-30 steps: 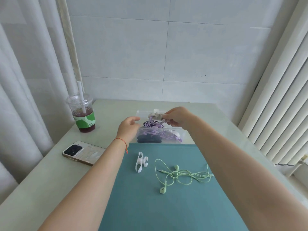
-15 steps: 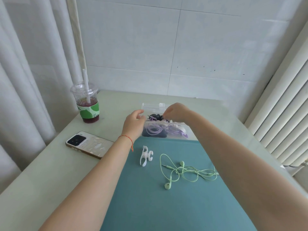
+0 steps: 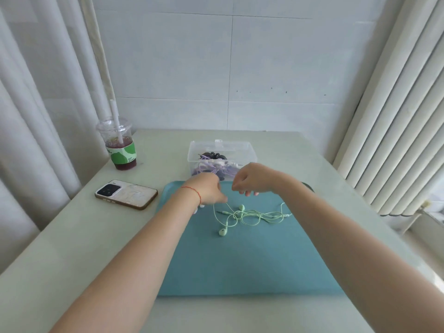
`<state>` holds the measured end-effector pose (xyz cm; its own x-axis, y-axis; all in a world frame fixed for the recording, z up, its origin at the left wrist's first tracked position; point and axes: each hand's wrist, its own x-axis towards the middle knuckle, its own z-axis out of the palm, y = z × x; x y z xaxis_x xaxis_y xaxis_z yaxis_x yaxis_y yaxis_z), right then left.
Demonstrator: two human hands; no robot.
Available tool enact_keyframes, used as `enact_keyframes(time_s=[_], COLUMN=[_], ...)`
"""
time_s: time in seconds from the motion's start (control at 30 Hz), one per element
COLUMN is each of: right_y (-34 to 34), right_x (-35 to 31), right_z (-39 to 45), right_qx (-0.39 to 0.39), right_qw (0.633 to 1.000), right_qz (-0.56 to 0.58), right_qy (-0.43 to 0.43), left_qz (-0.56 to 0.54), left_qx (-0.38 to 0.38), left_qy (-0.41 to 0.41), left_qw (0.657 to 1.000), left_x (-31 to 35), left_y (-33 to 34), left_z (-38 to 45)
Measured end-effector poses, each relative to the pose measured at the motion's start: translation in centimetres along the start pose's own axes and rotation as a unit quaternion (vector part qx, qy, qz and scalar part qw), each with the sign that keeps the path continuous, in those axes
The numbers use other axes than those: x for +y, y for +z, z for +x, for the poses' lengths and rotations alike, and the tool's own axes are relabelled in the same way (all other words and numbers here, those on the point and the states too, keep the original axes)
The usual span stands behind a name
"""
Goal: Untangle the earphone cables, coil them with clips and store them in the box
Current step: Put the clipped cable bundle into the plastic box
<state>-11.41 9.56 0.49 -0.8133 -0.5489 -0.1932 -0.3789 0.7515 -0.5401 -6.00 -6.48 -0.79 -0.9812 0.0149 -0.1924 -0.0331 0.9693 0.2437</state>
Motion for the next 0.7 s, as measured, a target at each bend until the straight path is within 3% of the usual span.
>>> enact_keyframes(time_s=[0.07,0.13,0.2,0.3,0.37,0.47,0.53,0.7], right_y=[0.5,0.5,0.3,-0.2,-0.6,-1.4,-1.8,-3.7], right_x=[0.2,0.5,0.7,0.8,0.6,0.5,0.3,0.2], right_z=[-0.5,-1.3,-1.9,-2.7,-3.4,-4.0,-4.2,-4.6], right_qx=[0.012,0.038,0.068,0.064,0.055,0.081,0.127,0.263], right_qw=[1.0,0.999,0.997,0.995,0.989,0.976,0.951,0.843], right_qz=[0.003,0.011,0.006,0.055,0.13,0.197,0.277,0.468], right_qy=[0.0,-0.008,-0.028,-0.047,-0.043,-0.046,-0.048,-0.041], left_qz=[0.055,0.039,-0.103,-0.408,-0.478,-0.5,-0.503,-0.471], left_qx=[0.016,0.052,0.097,0.127,0.146,0.16,0.157,0.144], left_qy=[-0.032,-0.04,-0.016,0.049,0.063,0.066,0.058,0.032], left_qw=[0.998,0.997,0.99,0.903,0.864,0.848,0.848,0.87], left_x=[0.0,0.1,0.4,2.0,2.7,3.1,3.1,2.3], left_y=[0.6,0.7,0.3,-0.6,-1.1,-1.5,-1.4,0.1], left_z=[-0.1,-0.4,-0.6,-1.5,-2.0,-2.0,-1.8,-1.5])
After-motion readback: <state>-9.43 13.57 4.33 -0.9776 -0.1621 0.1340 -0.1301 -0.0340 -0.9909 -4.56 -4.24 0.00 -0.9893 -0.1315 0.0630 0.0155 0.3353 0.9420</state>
